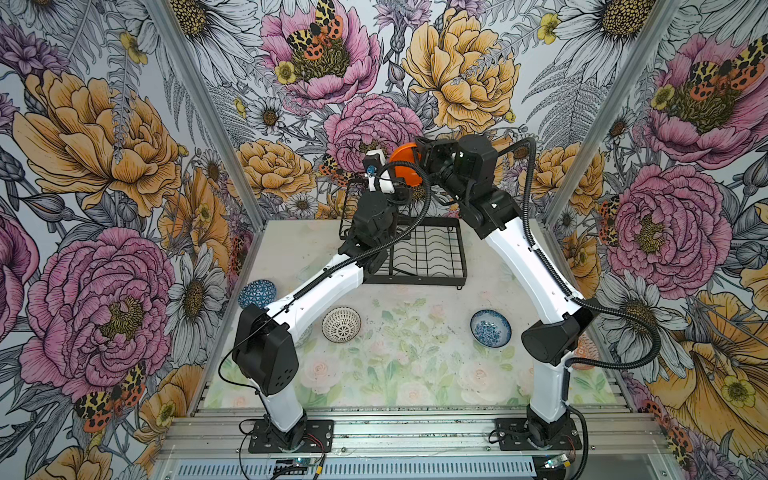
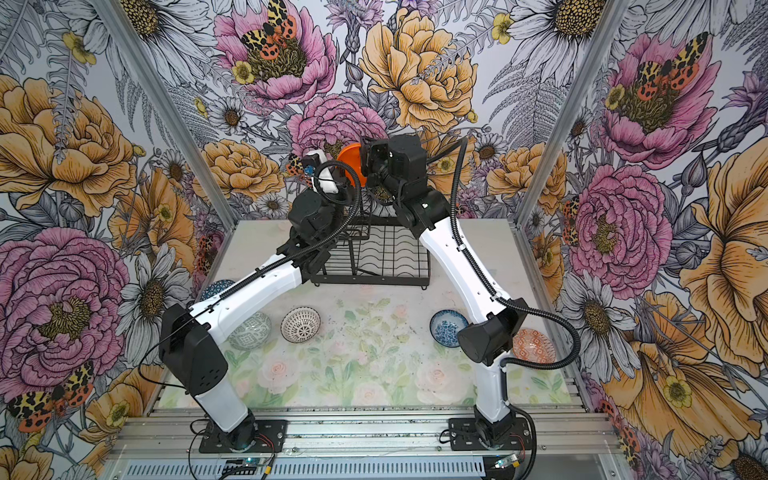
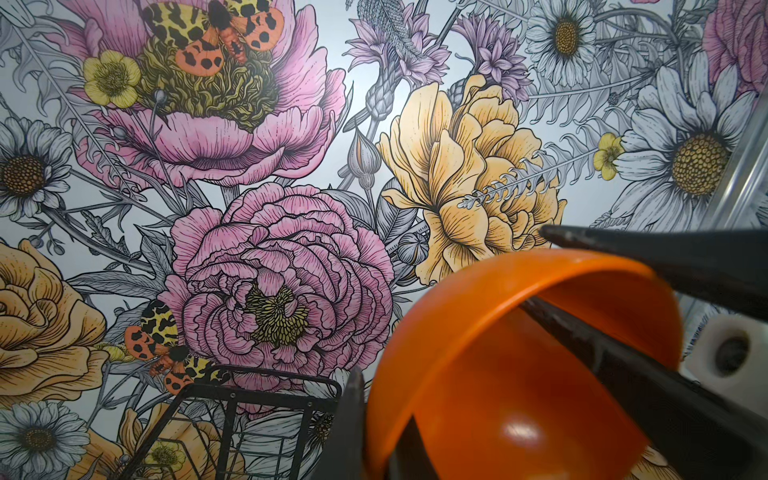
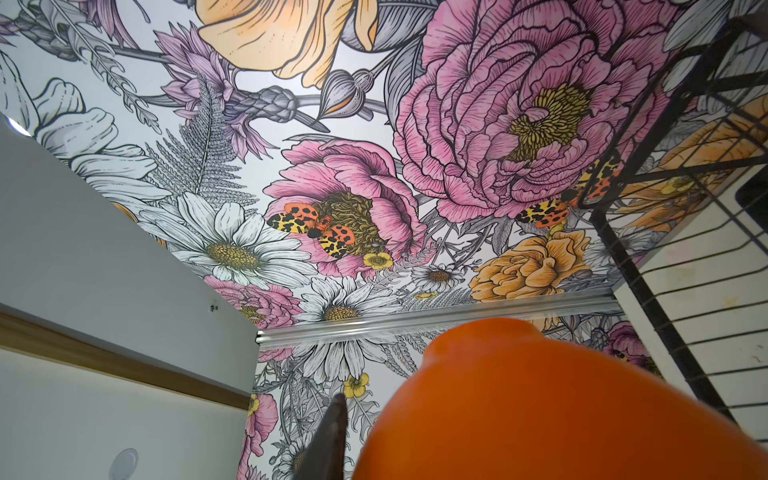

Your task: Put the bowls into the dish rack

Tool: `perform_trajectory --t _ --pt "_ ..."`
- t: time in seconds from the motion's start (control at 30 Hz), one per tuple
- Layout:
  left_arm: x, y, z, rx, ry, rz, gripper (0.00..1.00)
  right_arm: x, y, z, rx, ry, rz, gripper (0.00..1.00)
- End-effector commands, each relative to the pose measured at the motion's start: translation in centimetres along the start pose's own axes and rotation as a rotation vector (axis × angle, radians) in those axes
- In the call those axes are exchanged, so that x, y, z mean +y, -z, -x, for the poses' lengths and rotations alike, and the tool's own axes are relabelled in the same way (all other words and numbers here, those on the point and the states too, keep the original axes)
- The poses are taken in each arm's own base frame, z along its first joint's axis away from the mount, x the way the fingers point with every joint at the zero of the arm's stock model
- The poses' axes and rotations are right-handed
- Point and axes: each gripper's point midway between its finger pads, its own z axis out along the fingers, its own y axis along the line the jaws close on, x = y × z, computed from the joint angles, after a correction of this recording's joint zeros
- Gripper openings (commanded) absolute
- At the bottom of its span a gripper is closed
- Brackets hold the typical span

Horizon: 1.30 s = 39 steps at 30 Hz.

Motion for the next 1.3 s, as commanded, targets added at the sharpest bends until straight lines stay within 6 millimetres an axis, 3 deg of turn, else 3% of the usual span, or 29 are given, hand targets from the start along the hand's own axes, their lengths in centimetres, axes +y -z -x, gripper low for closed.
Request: perform_trajectory --t 0.0,0.17,0.33,0.37,0.57,0.73,0.8,0.93,1.0,1.07,1.27 --pt "-0.1 0.8 2.3 -0.054 0.013 0.003 0.0 1.1 0.2 0.8 -0.027 0.014 0.029 0.19" --pt "0.1 1.1 2.1 -0.034 0.01 0.019 0.0 0.9 0.4 0.9 -0.033 0.015 0.022 0.0" --pt "0.3 1.3 2.1 -0.03 0.026 0.026 0.0 0.8 0.3 0.8 -0.017 0.013 0.019 0.0" --pt "0.3 1.3 2.3 -0.032 0.029 0.029 0.04 0.7 0.2 0.7 -0.014 0.015 0.016 0.0" --pt "0.8 1.5 2.5 -0.017 0.051 0.055 0.09 0.8 0.3 0.7 -0.01 0.022 0.017 0.0" --pt "1.0 1.7 2.4 0.011 0.061 0.065 0.28 0.7 0.2 0.9 0.002 0.032 0.015 0.0" --pt "1.2 1.9 2.3 0.019 0.068 0.07 0.42 0.8 0.1 1.2 0.0 0.034 0.016 0.0" --pt "1.4 2.4 2.2 0.039 0.075 0.076 0.54 1.1 0.0 2.6 -0.027 0.054 0.026 0.0" --pt "1.4 2.7 2.1 0.057 0.076 0.08 0.69 1.1 -0.1 3.4 -0.041 0.059 0.029 0.0" --pt "1.5 3.2 2.0 0.074 0.068 0.086 0.98 1.2 -0.2 4.2 -0.048 0.06 0.03 0.0" --pt "2.3 5.1 2.0 0.166 0.075 0.111 0.99 1.2 -0.2 6.9 -0.042 0.12 0.023 0.0"
